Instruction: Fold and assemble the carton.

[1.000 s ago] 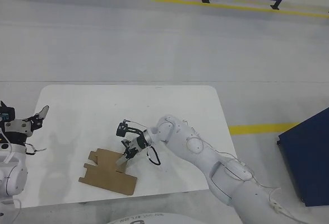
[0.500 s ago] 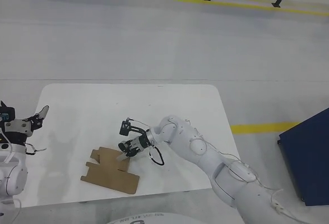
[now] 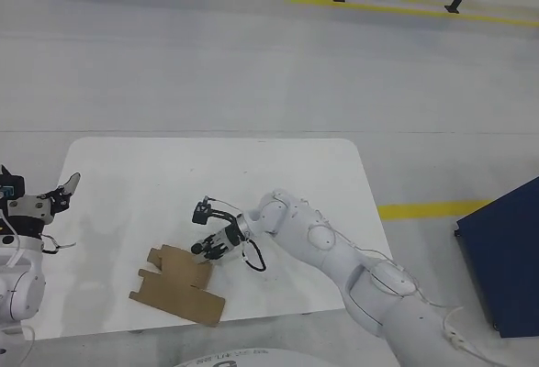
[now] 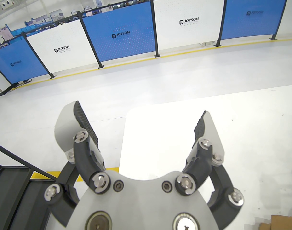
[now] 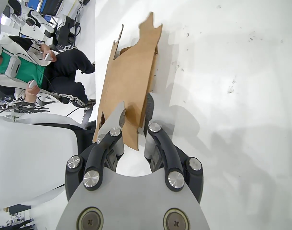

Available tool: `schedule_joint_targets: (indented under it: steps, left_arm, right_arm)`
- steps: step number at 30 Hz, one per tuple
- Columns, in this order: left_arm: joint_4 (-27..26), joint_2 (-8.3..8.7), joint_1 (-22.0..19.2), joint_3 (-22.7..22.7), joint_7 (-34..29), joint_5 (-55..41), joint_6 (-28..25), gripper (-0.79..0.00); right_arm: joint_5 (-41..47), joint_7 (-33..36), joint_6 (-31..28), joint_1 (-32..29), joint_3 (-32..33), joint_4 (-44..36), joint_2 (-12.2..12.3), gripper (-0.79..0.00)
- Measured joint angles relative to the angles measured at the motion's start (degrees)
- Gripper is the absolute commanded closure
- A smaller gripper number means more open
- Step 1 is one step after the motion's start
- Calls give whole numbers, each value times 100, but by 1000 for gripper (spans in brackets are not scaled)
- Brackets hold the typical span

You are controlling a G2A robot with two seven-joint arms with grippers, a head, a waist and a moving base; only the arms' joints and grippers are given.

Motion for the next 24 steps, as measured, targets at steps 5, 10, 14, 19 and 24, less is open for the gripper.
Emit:
schedule_joint_targets:
  steps: [5,10,14,19,24]
  left_arm:
    - [0,0,0,0,0,0,0,-785]
    - [0,0,0,0,0,0,0,-785]
    - [0,0,0,0,0,0,0,-785]
    - [0,0,0,0,0,0,0,-785]
    - [0,0,0,0,0,0,0,-785]
  right_arm:
    - [406,76,73,110,-144,147,-29,0]
    - [1139,-147,-151,227,-402,116,74,0]
    - [1780,-633,-631,355,-644,-27,325,0]
    - [2592,-790,-795,440,-332,-712,949,0]
    - [2875,-786,-791,-69,606,-1832,1572,0]
